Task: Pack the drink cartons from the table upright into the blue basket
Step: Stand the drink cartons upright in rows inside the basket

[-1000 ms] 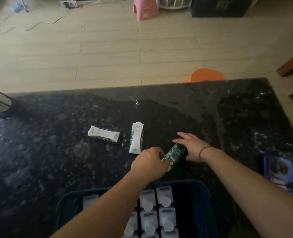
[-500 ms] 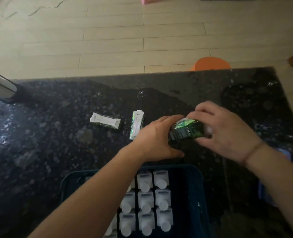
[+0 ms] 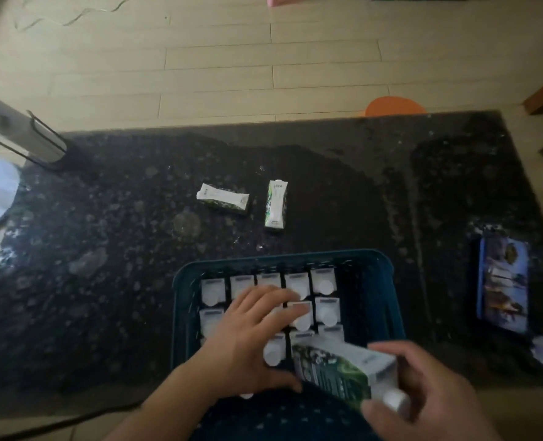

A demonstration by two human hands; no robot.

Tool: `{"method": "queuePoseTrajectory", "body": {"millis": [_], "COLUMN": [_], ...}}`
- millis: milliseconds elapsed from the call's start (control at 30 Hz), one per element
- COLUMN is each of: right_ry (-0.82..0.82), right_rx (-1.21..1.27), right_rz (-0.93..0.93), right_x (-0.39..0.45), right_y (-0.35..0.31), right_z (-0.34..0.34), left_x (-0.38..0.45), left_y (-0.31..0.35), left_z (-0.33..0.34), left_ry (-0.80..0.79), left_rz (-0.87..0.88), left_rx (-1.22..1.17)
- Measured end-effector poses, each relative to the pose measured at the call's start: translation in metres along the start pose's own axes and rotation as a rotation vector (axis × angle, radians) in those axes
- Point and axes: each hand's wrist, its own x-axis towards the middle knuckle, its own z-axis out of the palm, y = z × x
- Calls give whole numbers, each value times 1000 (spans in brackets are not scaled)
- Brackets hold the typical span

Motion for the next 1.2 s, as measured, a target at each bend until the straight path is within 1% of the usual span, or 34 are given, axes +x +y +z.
{"method": "queuePoseTrajectory", "body": {"millis": [67, 133, 233, 333, 433, 467, 533, 633, 733, 800, 867, 900, 967, 1000, 1067, 1133, 1200], "right_ry": [-14, -36, -21, 18, 60, 74, 101, 68, 33, 24, -10, -64, -175, -187, -176, -110, 42], "right_rx": [-78, -193, -303, -344, -257, -205, -111, 76, 211, 210, 127, 16, -292, -419, -518, -591, -602], "right_rz": [101, 186, 275, 294, 304, 314, 338, 395, 428, 410, 378, 352, 299, 273, 235, 184, 71], "right_x": [0, 7, 26, 46, 62, 67, 78, 96, 107, 108, 105, 104, 101, 103, 101, 95, 93], "right_y": [13, 18, 23, 33, 42, 43, 46, 56, 62, 62, 63, 60, 54, 53, 41, 18, -12], "right_z": [20, 40, 75, 113, 142, 149, 163, 176, 178, 176, 176, 174, 164, 156, 135, 114, 93], "left_x": [-25, -38, -41, -34, -31, -29, -25, -19, -25, -31, -36, -37, -37, -34, -29, -21, -8], "left_y": [-14, -24, -26, -26, -34, -35, -34, -32, -31, -27, -22, -19, -16, -14, -12, -10, -9], "left_z": [18, 34, 53, 67, 70, 67, 60, 53, 48, 46, 46, 47, 50, 50, 49, 47, 36], "left_ry": [-91, -158, -170, -156, -143, -158, -240, -359, -348, -303, -276, -275, -257, -210, -39, 166, 333], "left_rz": [-12, -7, -51, -79, -92, -101, -133, -213, -240, -251, -256, -269, -332, -358, -364, -345, -331], "left_rx": [90, 254, 369, 430, 391, 374, 356, 357, 254, 203, 206, 212, 196, 180, 154, 43, -19]}}
